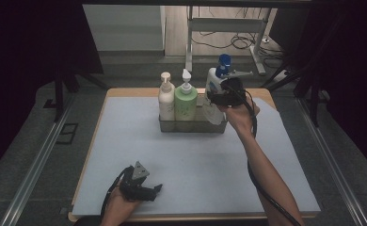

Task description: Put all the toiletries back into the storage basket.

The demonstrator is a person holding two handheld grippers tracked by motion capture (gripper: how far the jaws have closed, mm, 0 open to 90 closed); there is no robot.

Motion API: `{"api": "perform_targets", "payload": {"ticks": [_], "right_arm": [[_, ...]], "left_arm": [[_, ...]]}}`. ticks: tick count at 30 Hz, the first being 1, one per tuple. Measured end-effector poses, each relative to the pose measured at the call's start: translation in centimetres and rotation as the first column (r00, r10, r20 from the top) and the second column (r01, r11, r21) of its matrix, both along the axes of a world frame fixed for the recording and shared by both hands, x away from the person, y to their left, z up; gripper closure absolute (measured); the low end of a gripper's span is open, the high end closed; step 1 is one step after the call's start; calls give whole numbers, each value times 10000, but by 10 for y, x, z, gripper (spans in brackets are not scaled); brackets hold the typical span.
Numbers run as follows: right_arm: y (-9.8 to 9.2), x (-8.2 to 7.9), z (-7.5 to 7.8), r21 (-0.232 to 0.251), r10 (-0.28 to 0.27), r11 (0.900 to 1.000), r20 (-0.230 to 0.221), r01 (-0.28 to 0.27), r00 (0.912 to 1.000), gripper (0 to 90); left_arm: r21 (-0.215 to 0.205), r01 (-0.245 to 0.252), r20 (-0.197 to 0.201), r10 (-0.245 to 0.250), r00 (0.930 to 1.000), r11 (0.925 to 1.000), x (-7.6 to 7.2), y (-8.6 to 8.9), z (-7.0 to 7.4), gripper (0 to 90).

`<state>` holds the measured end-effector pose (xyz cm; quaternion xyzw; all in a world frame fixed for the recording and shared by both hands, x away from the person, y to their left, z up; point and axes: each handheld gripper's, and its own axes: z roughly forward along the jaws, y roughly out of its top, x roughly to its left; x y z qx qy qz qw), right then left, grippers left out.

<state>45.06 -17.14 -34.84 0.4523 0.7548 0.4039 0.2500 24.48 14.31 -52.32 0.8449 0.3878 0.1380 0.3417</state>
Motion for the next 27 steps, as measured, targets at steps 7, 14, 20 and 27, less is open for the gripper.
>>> {"api": "perform_targets", "payload": {"ticks": [7,14,20,27], "right_arm": [[3,10,2,-59,-128,9999,6,128,9999,405],[8,19,-1,-135,-214,9997,38,214,9998,405],[11,23,-10,-202,-243,9995,-48,242,9997,405],[9,24,-22,-137,-256,9996,-182,254,9995,405]], "left_arm": [[-15,-10,-2,10,10000,10000,0,0,0,122],[-2,-8,-11,8,10000,10000,0,0,0,122],[-12,-9,-19,9,10000,10000,0,0,0,123],[-12,-11,-11,11,10000,10000,0,0,0,123]]}}
